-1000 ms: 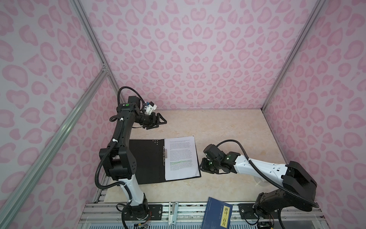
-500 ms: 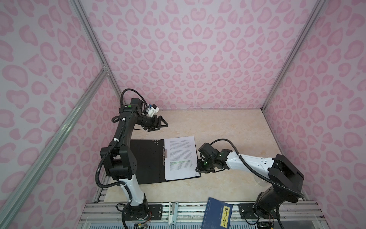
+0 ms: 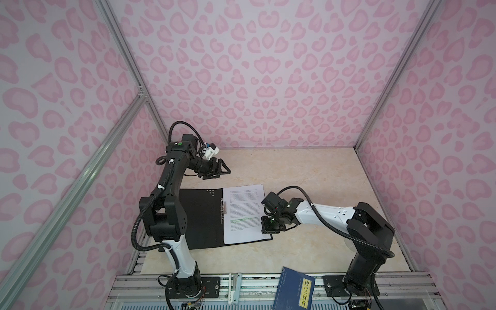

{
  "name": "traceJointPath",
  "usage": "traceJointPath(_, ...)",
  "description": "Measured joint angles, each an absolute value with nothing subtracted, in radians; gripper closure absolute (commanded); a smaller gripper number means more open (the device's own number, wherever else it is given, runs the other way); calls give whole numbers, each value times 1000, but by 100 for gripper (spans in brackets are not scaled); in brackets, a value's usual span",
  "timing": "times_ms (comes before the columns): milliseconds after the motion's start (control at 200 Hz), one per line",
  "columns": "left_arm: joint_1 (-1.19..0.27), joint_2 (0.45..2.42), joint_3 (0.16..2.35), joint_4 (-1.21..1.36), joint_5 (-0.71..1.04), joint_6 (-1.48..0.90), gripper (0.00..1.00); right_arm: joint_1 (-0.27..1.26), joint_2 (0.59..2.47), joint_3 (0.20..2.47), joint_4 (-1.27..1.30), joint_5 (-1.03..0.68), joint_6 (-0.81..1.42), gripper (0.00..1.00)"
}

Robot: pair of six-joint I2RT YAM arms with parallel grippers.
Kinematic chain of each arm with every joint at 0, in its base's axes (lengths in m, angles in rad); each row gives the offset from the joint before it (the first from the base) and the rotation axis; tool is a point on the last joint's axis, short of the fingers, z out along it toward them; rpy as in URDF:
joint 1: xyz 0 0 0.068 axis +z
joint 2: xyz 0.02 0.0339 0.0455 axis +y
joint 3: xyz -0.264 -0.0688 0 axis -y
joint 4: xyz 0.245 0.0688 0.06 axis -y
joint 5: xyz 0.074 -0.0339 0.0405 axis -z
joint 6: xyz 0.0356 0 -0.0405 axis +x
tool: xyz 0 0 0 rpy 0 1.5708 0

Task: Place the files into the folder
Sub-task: 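Lower the held sheet onto the folder's stack with the right gripper, then release the sheet and raise the right gripper toward the folder's far edge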

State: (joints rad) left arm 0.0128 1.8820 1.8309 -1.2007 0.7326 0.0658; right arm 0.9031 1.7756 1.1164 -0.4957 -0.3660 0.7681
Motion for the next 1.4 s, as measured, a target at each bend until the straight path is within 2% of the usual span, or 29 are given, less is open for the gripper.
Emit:
traceJointPath(1080,-13,1894,1784,-1202,690,99,24,915,1868,1187,-620,-332,696,79)
traceJointPath(1400,-15,1859,1750,-1190,657,109,24,907,1813,1275,-680,-289,687,73)
